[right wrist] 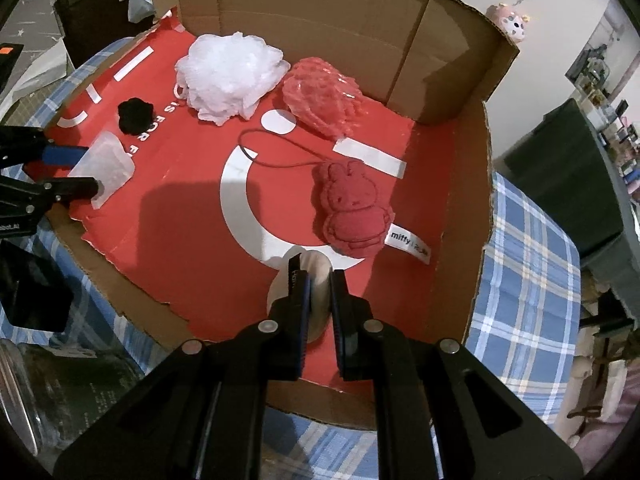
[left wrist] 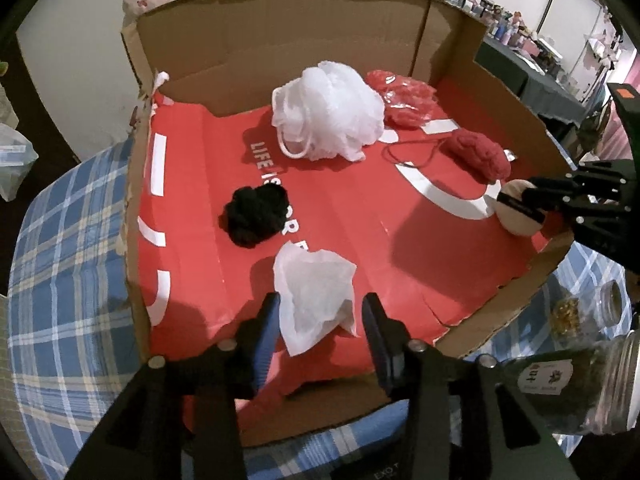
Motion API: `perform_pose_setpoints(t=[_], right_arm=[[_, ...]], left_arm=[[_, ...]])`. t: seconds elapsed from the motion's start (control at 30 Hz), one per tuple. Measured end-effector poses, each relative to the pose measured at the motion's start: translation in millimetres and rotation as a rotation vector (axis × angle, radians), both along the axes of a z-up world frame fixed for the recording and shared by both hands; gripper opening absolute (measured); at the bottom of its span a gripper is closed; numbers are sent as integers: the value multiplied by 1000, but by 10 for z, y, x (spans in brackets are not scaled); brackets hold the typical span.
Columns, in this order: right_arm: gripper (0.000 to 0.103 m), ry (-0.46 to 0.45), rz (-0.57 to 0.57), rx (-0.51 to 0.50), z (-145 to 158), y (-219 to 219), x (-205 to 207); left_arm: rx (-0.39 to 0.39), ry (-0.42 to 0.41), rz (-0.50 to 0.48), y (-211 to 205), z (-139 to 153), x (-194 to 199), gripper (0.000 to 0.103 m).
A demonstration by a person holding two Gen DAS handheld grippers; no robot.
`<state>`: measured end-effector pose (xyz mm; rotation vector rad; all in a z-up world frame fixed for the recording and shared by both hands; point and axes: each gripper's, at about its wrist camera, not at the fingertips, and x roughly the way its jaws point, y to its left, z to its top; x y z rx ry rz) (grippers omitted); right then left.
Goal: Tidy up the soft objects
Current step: 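Open both tools to drop the tissue and makeup puff onto the red lining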
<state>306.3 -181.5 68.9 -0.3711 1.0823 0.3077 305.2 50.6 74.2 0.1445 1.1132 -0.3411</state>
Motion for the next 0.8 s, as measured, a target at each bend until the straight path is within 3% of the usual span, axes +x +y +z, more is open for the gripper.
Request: perform_pose_setpoints(t=[0.13,0.2,0.4,0.8], right_arm=[[11,6,-4,-6,6,-9,2],[11,10,-3,-4,12,-18,0],[12,7,-11,4,49,-43,-30],[13,-11,-29,52,126,-74,-50]], left_arm=[[-17,-5,-10,-27,47,-16,60],[-5,-30,-10,-42,86,-46,72],[-24,-75,4,9,229,-142,78],[-65,-137,4,18,480,-424,79]])
